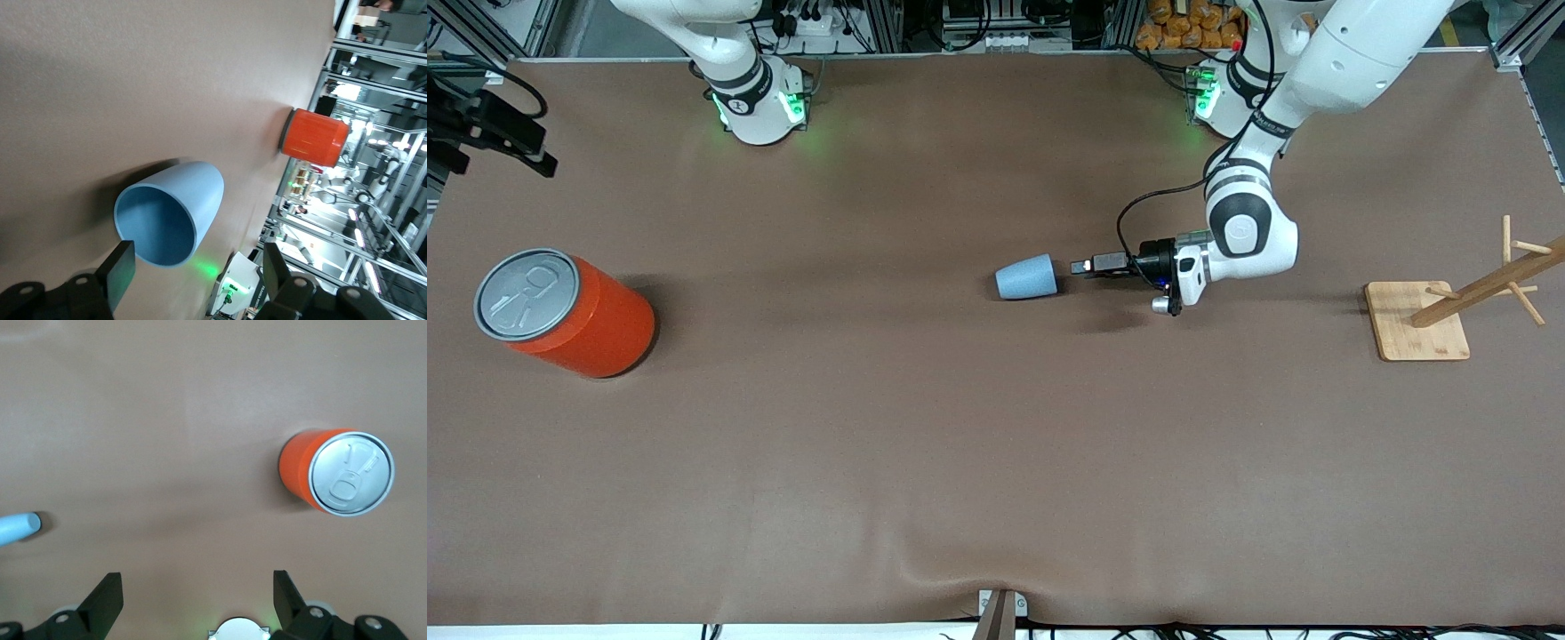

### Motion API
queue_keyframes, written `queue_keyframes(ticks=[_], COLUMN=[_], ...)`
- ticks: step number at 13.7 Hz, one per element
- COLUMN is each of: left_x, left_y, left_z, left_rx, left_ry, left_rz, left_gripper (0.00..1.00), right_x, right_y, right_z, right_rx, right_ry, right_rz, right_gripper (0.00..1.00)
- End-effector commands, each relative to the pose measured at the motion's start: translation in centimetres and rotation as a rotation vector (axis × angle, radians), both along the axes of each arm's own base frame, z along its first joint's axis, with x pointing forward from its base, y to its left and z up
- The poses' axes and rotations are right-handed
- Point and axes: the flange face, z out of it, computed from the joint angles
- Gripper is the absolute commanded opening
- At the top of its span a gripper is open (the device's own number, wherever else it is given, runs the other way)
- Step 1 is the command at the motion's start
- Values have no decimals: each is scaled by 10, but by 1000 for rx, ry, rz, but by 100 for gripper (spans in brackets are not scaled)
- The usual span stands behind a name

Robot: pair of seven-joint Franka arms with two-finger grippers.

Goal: Flip cup
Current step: 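Grasp the lying blue cup with the left gripper while the right withdraws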

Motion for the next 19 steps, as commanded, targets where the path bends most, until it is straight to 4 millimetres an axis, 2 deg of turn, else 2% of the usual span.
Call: queue_keyframes(ticks=[1, 3, 6, 8, 10, 12, 14, 16, 19], left_x=[-3, -7, -9, -9, -6, -3, 0, 2, -2], left_y=[-2, -7, -9, -12, -19, -23, -28, -33, -52], left_z=[-15, -17, -25, -29, -33, -40, -40, -42, -42], left_rx=[-51, -97, -122, -132, -142, -154, -161, -169, -184], left_ry=[-15, 3, -15, -15, -11, -17, -22, -16, -6], left_rz=[14, 5, 2, 5, 14, 21, 29, 36, 53], left_gripper=[82, 77, 70, 69, 65, 65, 58, 57, 55], right_x=[-13, -8, 1, 13, 18, 18, 18, 19, 18], right_y=[-12, -25, -25, -27, -36, -41, -41, -42, -42], right_z=[4, 4, 1, -25, -42, -44, -45, -47, -48], right_rx=[8, 11, 15, 42, 44, 49, 49, 49, 49], right_ry=[-18, -43, -75, -65, -61, -60, -54, -49, -43], right_rz=[-55, -78, -79, -75, -89, -98, -98, -97, -95], right_gripper=[100, 100, 100, 100, 100, 100, 100, 100, 100])
